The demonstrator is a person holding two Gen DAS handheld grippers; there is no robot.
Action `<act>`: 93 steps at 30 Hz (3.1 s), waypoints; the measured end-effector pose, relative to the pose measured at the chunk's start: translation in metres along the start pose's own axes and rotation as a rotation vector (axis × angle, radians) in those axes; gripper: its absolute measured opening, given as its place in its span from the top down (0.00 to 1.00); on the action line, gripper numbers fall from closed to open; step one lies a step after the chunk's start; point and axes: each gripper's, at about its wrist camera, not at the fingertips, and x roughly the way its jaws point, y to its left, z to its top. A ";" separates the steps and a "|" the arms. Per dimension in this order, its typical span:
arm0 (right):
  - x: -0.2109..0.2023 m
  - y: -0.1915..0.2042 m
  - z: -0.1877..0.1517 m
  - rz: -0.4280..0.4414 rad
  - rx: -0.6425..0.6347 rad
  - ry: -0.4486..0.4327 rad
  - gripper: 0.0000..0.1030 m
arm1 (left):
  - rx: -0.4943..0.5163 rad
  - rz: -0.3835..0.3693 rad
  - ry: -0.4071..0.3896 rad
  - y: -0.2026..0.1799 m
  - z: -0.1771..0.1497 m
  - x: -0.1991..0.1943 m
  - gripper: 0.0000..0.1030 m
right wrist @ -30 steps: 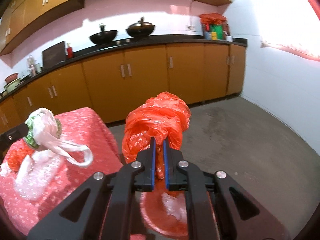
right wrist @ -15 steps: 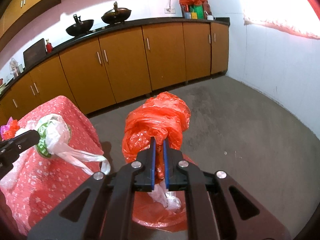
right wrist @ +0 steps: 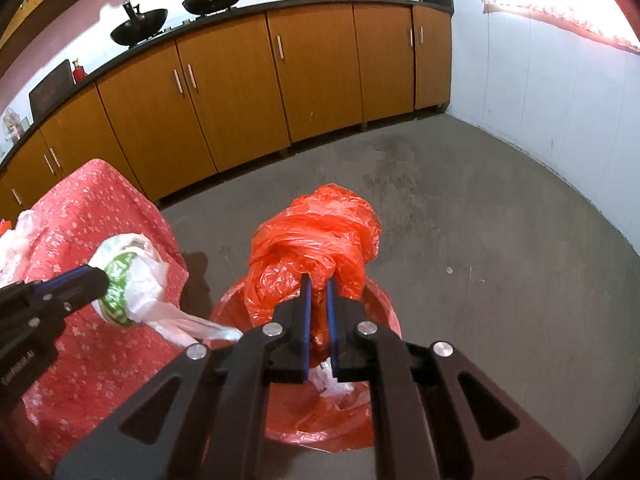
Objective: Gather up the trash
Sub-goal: 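Carry both bags to the orange basket and open both tools over it, then move both open tools back over the table toward the white tissues, then grasp clear plastic with the right tool while the left tool grasps a white tissue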
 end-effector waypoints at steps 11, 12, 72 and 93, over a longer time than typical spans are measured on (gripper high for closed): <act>0.012 0.002 0.000 0.029 0.012 0.019 0.74 | -0.015 0.001 -0.003 -0.002 0.008 0.008 0.81; 0.011 0.002 -0.001 0.028 0.010 0.017 0.72 | -0.026 0.003 -0.004 0.001 0.007 0.006 0.81; -0.071 0.413 0.018 0.314 -0.394 -0.117 0.89 | -0.543 0.653 -0.194 0.377 -0.170 -0.238 0.37; -0.094 0.422 0.022 0.365 -0.398 -0.173 0.89 | -0.635 0.571 0.045 0.418 -0.164 -0.183 0.90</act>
